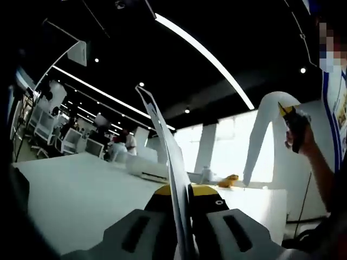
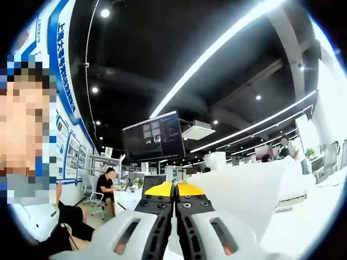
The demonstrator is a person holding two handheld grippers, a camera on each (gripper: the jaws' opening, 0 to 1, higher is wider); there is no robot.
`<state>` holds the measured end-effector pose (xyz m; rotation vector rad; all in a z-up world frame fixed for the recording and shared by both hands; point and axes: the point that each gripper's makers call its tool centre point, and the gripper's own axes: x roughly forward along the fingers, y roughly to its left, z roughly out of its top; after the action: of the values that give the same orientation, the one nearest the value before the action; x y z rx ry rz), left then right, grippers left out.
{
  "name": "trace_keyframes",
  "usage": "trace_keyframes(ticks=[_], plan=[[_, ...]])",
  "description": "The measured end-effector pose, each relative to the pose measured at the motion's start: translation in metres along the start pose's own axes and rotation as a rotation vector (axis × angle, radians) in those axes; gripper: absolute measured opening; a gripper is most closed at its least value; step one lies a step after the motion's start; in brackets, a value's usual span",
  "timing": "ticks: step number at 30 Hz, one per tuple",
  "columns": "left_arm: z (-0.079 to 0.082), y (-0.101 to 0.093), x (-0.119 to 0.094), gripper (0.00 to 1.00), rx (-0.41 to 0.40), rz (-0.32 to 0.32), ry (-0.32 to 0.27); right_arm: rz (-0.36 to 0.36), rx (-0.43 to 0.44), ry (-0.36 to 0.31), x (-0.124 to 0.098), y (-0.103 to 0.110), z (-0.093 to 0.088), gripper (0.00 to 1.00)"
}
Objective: Organize the stack of printing papers by aligning and flattening the scattered papers on the table
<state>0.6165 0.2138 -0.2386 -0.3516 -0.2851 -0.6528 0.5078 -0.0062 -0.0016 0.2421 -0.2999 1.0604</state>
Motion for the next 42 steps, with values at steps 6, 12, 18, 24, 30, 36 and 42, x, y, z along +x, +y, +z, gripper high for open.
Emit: trace_keyframes(ticks=[6, 12, 18, 24, 30, 36, 42], plan=[[0.0, 0.0, -0.001, 0.08, -0.002, -0.001, 0.0, 0.051, 0.065, 0.132, 0.004, 0.011, -0.023, 0.0], [0.001, -0.001, -0.002, 0.08, 0.006, 0.001, 0.0, 0.122, 0.106, 0.208, 0.006, 0.029, -0.039, 0.0], [0.0, 0.0, -0.001, 0.08, 0.008, 0.003, 0.003, 0.148, 0.119, 0.258, 0.011, 0.033, -0.048, 0.0], [0.0, 0.0, -0.001, 0.08, 0.009, 0.001, 0.006, 0.159, 0.127, 0.331, 0.022, 0.026, -0.063, 0.0], [0.0, 0.0, -0.001, 0.08, 0.005, -0.003, 0.006, 0.164, 0.166, 0.451, 0.045, 0.011, -0.1, 0.0], [0.0, 0.0, -0.001, 0.08, 0.005, -0.004, 0.005, 0.117, 0.205, 0.454, 0.062, -0.014, -0.125, 0.0], [-0.002, -0.001, 0.0, 0.08, 0.007, -0.005, 0.012, 0.083, 0.202, 0.475, 0.076, -0.028, -0.144, 0.0]])
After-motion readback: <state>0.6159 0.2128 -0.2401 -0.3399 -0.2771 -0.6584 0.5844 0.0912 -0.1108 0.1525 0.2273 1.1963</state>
